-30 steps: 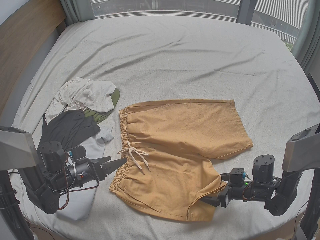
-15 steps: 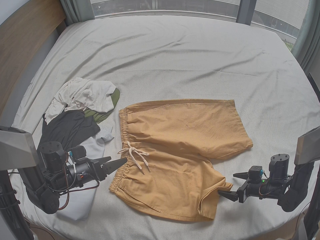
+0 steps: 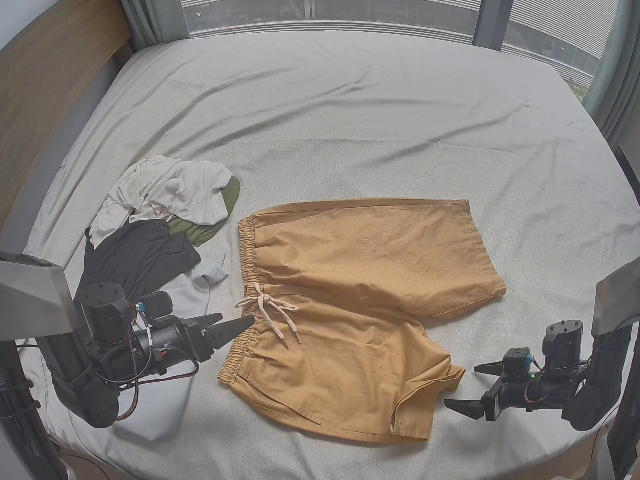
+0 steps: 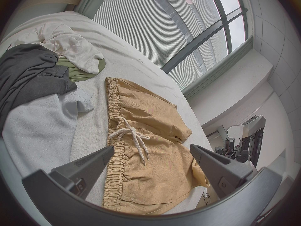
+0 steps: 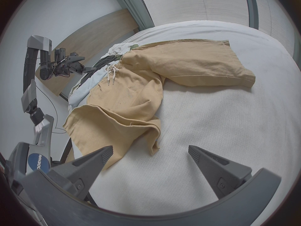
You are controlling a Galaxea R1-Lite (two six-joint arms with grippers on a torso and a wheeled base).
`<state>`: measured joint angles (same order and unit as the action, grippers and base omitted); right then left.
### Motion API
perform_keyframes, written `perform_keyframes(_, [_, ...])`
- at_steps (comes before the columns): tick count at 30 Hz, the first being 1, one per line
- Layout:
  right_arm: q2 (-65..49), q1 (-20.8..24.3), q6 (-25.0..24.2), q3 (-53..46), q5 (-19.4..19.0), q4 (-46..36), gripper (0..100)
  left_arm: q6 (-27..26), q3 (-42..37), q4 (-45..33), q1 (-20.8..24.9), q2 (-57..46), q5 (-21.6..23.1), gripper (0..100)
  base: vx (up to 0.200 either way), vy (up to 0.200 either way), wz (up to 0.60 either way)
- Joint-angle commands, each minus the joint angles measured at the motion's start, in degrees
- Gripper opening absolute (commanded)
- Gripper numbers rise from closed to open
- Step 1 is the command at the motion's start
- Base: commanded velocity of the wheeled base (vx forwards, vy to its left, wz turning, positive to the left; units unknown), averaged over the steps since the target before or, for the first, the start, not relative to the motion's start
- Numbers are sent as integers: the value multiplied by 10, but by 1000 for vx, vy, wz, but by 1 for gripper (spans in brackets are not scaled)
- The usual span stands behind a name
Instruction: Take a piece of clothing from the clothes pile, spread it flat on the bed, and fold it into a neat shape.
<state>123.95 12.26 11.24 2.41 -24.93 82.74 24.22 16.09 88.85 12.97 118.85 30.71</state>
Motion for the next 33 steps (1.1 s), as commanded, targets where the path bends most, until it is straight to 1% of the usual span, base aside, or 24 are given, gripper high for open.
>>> perform_keyframes(1, [25,0,0,18,1,-1,100,0,0,0,-1,0,0,100,0,0,0])
perform_keyframes(7, [47,1,0,43,1,-3,100,0,1,0,-1,-1,1,100,0,0,0])
perform_keyframes(8, [47,1,0,44,1,-3,0,0,1,0,-1,-2,0,100,0,0,0])
perform_keyframes(23, [37,-3,0,46,0,-1,0,0,1,0,-1,-1,0,100,0,0,0])
perform_keyframes(24, [11,-17,0,47,1,-2,0,0,1,0,-1,-1,0,100,0,0,0])
perform_keyframes(26, [-9,-30,1,52,1,-3,0,0,2,0,0,-1,1,100,0,0,0])
perform_keyframes(33, [-23,-87,1,78,1,-2,0,0,1,0,4,-2,0,100,0,0,0])
